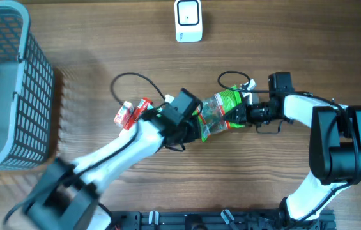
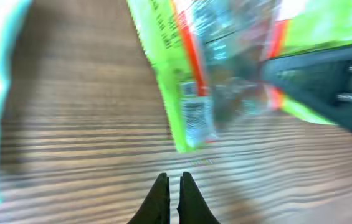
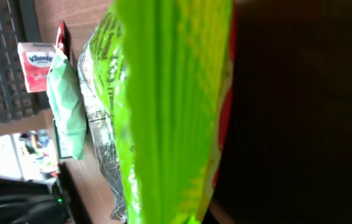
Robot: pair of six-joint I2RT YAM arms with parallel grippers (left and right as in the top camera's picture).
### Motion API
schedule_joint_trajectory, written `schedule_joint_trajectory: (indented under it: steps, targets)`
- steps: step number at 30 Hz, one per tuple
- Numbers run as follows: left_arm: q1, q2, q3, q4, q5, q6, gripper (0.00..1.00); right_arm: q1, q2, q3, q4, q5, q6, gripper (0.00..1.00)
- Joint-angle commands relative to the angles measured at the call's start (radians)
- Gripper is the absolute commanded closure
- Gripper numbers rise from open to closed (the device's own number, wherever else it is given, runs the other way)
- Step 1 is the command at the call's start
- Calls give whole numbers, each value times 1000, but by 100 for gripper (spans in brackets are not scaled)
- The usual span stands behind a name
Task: Scan the item barcode
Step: 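Release with the left gripper and raise the bag to the scanner with the right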
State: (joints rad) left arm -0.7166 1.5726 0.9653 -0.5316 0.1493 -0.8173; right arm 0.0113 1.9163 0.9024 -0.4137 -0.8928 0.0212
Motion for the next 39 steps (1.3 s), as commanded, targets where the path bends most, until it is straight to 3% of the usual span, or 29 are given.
schedule_joint_trajectory:
  steps: [1, 4, 7, 13, 14, 17, 20, 21, 24, 27, 34, 36, 39]
  targets:
    - [72, -183, -2, -54, -129, 19, 96, -5, 12, 101, -38, -209, -143, 96]
    - [206, -280, -2, -95, -129, 82, 96, -5, -25, 197, -175, -175, -232, 96]
    - [391, -326, -2, -116, -129, 107, 96, -5, -145, 312, -411, 14, -389, 96]
    - [617, -321, -2, -70, -129, 108, 91, 47, -414, 345, -428, 136, -415, 96]
    - [650, -321, -2, -61, -129, 108, 86, 70, -444, 345, -420, 176, -416, 96]
    - [699, -317, -2, -55, -129, 108, 65, 162, -494, 367, -414, 223, -496, 96]
    - [702, -316, -2, -56, -179, 108, 9, 296, -492, 486, -476, 452, -541, 96]
    - [702, -316, -2, -55, -212, 108, 0, 333, -492, 520, -489, 512, -554, 96]
    - [702, -316, -2, -56, -252, 107, 0, 444, -482, 637, -522, 670, -689, 96]
    - [702, -316, -2, -56, -252, 107, 0, 501, -476, 641, -460, 734, -839, 96]
    - [702, -316, -2, -56, -252, 107, 0, 565, -446, 641, -431, 720, -878, 96]
    - [702, -316, -2, -56, -252, 107, 0, 565, -443, 643, -402, 793, -904, 96]
    - [702, -316, -2, -56, -252, 107, 0, 565, -376, 738, -421, 824, -958, 96]
